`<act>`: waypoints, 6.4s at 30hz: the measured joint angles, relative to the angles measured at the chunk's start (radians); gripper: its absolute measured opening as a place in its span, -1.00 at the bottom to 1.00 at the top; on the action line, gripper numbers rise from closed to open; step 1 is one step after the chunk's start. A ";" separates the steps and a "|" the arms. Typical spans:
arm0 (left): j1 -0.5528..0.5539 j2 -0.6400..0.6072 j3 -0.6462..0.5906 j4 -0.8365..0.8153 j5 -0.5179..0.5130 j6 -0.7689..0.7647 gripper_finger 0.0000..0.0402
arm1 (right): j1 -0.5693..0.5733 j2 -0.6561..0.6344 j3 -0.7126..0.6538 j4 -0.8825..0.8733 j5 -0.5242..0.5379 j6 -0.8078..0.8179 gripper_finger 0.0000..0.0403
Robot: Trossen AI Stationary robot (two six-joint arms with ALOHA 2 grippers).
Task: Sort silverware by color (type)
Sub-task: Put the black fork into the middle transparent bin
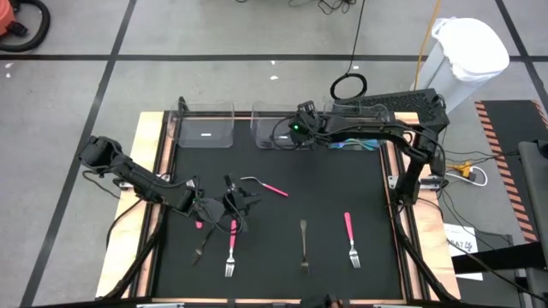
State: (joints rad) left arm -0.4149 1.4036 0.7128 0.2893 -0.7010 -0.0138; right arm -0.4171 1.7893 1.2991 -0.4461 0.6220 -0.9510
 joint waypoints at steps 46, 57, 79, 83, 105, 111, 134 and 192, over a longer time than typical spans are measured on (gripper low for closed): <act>-0.004 0.000 0.001 0.002 0.014 -0.086 -0.60 | 0.657 -0.486 0.001 -0.565 -0.414 0.855 -0.14; -0.033 0.000 0.034 0.026 0.037 -0.111 -0.60 | 0.940 -0.522 -0.175 -0.327 -0.348 1.019 -0.14; -0.118 0.299 0.429 -0.029 0.045 -0.050 -0.59 | 1.142 -0.517 -0.431 -0.003 -0.339 1.144 -0.14; -0.128 0.416 0.568 -0.077 0.099 -0.040 -0.47 | 1.146 -0.517 -0.431 0.000 -0.339 1.122 -0.14; -0.243 0.836 0.850 -0.121 0.043 0.098 0.44 | 1.146 -0.510 -0.431 0.056 -0.329 1.077 -0.14; -0.208 0.853 0.850 -0.122 0.148 0.098 0.36 | 1.146 -0.455 -0.431 0.083 -0.310 1.104 -0.14; -0.145 0.853 0.850 -0.267 0.368 0.101 0.32 | 1.165 -0.405 -0.431 0.113 -0.337 1.149 -0.14; -0.118 0.958 0.852 -0.132 0.379 0.178 -0.05 | 1.165 -0.405 -0.431 0.105 -0.336 1.148 -0.14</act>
State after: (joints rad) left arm -0.5331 2.3621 1.5650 0.1573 -0.3221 0.1638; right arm 0.7484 1.3842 0.8684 -0.3412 0.2855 0.1968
